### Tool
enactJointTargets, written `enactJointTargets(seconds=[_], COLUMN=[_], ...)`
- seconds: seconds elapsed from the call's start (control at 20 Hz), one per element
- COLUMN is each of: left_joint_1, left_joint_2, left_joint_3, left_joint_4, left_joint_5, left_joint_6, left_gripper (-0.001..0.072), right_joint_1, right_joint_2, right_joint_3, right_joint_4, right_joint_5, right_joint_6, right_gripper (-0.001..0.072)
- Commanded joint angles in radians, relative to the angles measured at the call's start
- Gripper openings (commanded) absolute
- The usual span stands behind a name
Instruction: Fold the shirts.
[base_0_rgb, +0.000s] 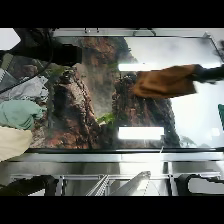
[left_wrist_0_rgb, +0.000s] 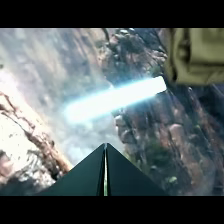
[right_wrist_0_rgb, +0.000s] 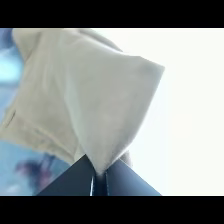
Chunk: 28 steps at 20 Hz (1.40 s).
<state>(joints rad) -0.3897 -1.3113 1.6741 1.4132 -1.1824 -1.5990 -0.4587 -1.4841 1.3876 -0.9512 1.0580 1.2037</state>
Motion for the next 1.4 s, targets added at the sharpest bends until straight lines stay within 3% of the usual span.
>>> enactJointTargets(seconds=[0.0, 0.4, 0.7, 0.85, 1.1, 1.35], left_joint_1=[-0.049, -0.094, -0.093, -0.093, -0.094, -0.094], left_joint_2=[0.001, 0.001, 0.001, 0.001, 0.001, 0.001], left_joint_3=[0.000, 0.000, 0.000, 0.000, 0.000, 0.000], left_joint_4=[0.001, 0.001, 0.001, 0.001, 0.001, 0.001], left_joint_5=[0.001, 0.016, 0.015, 0.015, 0.014, 0.014], left_joint_6=[0.000, 0.000, 0.000, 0.001, 0.001, 0.001], left_gripper=[0.0022, 0.0022, 0.0022, 0.0023, 0.0022, 0.0022], right_joint_1=[-0.260, -0.561, -0.575, -0.577, -0.579, -0.579], right_joint_2=[0.029, 0.092, 0.171, 0.172, 0.183, 0.206], right_joint_3=[0.001, 0.001, 0.034, 0.113, 0.169, 0.169], right_joint_4=[-0.022, -0.014, -0.025, -0.099, -0.169, -0.334], right_joint_5=[0.029, -0.007, -0.127, -0.122, -0.079, -0.016], right_joint_6=[0.001, 0.096, 0.163, 0.227, 0.231, 0.253], right_gripper=[0.0017, 0.0017, 0.0016, 0.0016, 0.0016, 0.0016])
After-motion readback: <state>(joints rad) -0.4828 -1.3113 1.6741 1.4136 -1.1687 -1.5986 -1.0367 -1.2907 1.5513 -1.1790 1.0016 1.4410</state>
